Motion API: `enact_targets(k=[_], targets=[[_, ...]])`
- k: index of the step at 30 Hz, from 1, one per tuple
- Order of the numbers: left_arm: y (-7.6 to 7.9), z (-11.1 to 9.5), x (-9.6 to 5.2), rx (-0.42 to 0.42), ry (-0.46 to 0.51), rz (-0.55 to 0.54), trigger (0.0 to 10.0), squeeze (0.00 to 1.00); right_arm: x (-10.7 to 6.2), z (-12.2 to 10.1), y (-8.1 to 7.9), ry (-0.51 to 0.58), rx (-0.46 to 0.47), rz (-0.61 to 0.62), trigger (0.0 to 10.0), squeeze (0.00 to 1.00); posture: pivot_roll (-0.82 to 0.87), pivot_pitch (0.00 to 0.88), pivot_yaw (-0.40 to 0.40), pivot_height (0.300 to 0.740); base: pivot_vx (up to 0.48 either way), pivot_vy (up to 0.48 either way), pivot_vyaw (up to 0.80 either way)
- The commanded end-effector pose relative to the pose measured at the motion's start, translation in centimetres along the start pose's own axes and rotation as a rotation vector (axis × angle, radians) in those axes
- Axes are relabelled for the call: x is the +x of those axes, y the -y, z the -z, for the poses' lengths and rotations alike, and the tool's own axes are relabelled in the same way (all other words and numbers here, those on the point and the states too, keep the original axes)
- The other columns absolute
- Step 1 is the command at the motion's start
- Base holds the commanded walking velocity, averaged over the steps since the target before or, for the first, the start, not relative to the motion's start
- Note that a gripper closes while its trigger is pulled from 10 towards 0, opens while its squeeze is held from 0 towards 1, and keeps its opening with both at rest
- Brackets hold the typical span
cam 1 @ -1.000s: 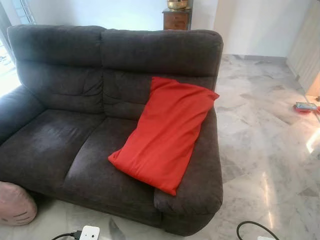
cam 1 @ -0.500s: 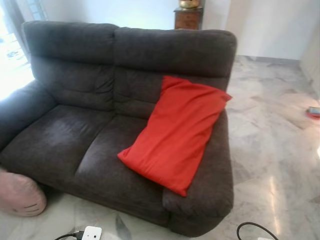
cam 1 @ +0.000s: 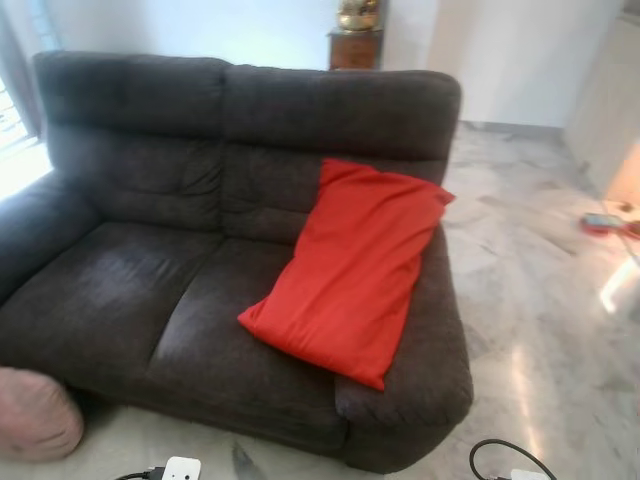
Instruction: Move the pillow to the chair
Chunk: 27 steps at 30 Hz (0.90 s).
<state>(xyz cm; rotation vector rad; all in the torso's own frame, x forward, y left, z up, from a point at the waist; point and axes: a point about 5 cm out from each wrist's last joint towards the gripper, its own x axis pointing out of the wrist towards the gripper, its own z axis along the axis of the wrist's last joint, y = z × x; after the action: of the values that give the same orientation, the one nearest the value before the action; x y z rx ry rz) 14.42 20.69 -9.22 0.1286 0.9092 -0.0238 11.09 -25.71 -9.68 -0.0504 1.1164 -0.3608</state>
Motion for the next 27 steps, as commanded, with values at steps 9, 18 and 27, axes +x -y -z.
enact_targets(k=[9, 18, 27], targets=[[-0.55, 0.13, -0.05, 0.005, -0.016, -0.012, 10.0, 0.0, 0.11, -0.84, -0.45, 0.02, -0.004, -0.017, 10.0, 0.0, 0.05, 0.0, 0.012, 0.74, 0.0, 0.296, 0.0], [-0.56, 0.39, -0.1, -0.002, -0.028, -0.014, 10.0, 0.0, 0.13, -1.04, -0.42, 0.025, -0.008, -0.019, 10.0, 0.0, 0.05, 0.0, 0.008, 0.74, 0.0, 0.295, 0.0], [-0.59, 0.44, -0.11, -0.007, -0.033, -0.018, 10.0, 0.0, 0.14, -1.09, -0.57, 0.025, -0.009, -0.028, 10.0, 0.0, 0.06, 0.0, 0.006, 0.74, 0.0, 0.295, 0.0]])
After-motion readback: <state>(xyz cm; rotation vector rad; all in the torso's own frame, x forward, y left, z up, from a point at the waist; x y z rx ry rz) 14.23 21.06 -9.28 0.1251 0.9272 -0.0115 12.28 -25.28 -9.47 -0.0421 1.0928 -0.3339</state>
